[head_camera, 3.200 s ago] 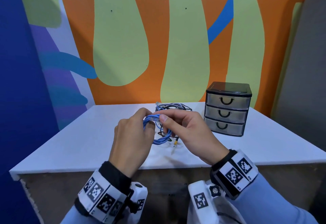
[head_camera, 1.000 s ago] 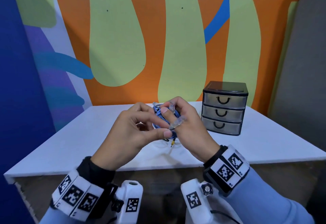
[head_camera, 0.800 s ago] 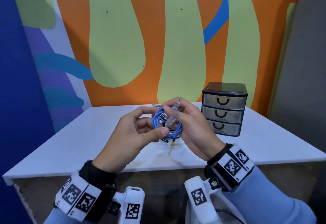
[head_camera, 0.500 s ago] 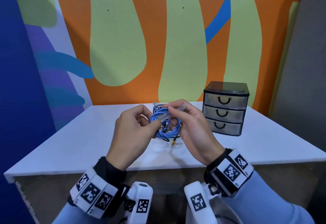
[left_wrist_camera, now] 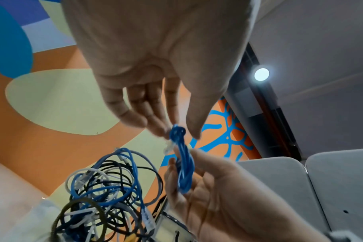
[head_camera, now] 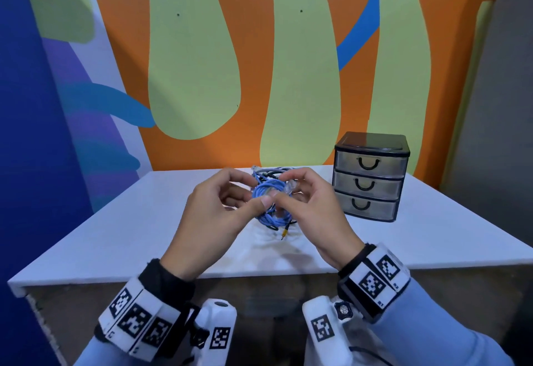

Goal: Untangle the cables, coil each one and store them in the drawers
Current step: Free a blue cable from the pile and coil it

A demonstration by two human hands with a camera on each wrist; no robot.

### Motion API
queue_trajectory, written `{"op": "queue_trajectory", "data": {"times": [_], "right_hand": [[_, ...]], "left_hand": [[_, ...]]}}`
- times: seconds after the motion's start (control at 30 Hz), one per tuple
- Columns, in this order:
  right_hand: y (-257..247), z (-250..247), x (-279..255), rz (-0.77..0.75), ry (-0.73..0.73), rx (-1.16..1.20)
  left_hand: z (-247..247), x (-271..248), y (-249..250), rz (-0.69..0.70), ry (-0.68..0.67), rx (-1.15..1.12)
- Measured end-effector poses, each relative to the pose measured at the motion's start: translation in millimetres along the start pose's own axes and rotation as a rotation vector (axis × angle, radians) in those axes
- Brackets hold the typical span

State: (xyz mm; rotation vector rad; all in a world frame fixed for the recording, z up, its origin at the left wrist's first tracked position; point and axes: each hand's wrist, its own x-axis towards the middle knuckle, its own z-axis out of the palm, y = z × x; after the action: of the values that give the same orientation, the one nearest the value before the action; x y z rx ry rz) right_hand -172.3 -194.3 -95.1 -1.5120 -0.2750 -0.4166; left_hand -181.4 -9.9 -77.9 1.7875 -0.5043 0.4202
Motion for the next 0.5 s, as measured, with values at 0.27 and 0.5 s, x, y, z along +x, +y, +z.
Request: {"op": "queue_trajectory", "data": {"times": [0.27,0.5], "right_hand": [[-6,-7,9,-0.007,-0.16,-0.119],[9,-35,57,-0.186,0.018,-0.606]], "left_hand": [[-19,17,-16,-0.029,0.069,0.182],[-50,59,-52,-0.175,0.163,0.349]]}}
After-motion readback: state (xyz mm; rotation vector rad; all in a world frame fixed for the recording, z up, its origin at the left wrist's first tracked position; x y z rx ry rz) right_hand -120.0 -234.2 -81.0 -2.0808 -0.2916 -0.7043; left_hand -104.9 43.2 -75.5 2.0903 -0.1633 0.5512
